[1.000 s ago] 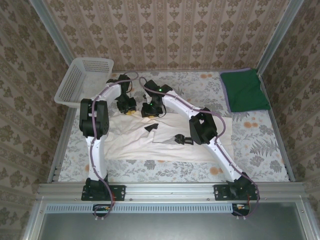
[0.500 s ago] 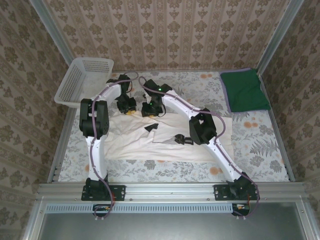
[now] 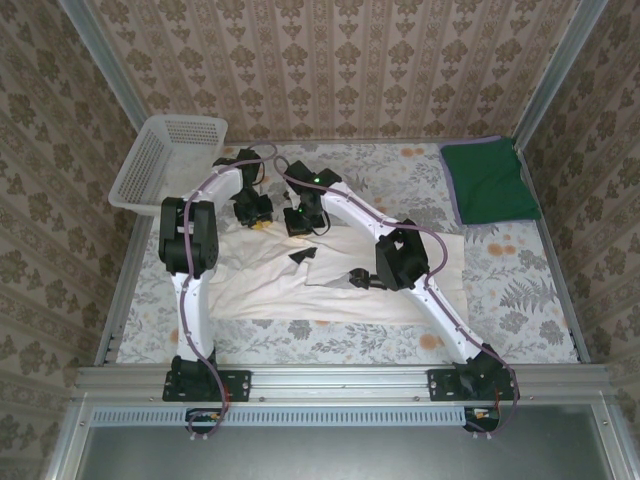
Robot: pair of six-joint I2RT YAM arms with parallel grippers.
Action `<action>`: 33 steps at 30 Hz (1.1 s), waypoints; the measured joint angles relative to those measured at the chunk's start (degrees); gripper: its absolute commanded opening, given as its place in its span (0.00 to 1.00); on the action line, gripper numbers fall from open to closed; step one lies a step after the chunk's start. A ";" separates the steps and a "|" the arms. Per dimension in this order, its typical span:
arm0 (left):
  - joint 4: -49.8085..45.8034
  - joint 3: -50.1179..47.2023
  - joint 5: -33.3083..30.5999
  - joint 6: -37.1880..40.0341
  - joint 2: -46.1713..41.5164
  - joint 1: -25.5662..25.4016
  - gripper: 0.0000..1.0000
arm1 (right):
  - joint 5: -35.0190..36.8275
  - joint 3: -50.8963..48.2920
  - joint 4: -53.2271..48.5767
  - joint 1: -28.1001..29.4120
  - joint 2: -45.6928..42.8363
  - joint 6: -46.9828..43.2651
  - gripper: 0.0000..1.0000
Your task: Fold and stack the t-shirts
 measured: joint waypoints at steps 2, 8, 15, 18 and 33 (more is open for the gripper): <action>0.00 0.00 -0.02 0.00 0.00 0.02 0.20 | -0.09 0.04 -0.09 0.00 -0.02 -0.26 0.00; -0.20 0.22 -0.09 0.00 0.13 0.02 0.19 | -3.02 0.04 -0.44 0.11 -0.46 -3.04 0.00; -0.66 0.61 -0.26 0.04 0.35 0.02 0.20 | -6.64 -3.82 -0.72 0.55 -5.35 -6.82 0.00; -0.72 0.66 -0.24 0.04 0.35 0.13 0.19 | -8.50 -7.06 -0.70 0.63 -8.00 -8.15 0.00; -1.68 1.88 -0.20 0.26 1.11 0.72 0.20 | -12.26 -23.39 -1.09 0.59 -15.72 -14.01 0.00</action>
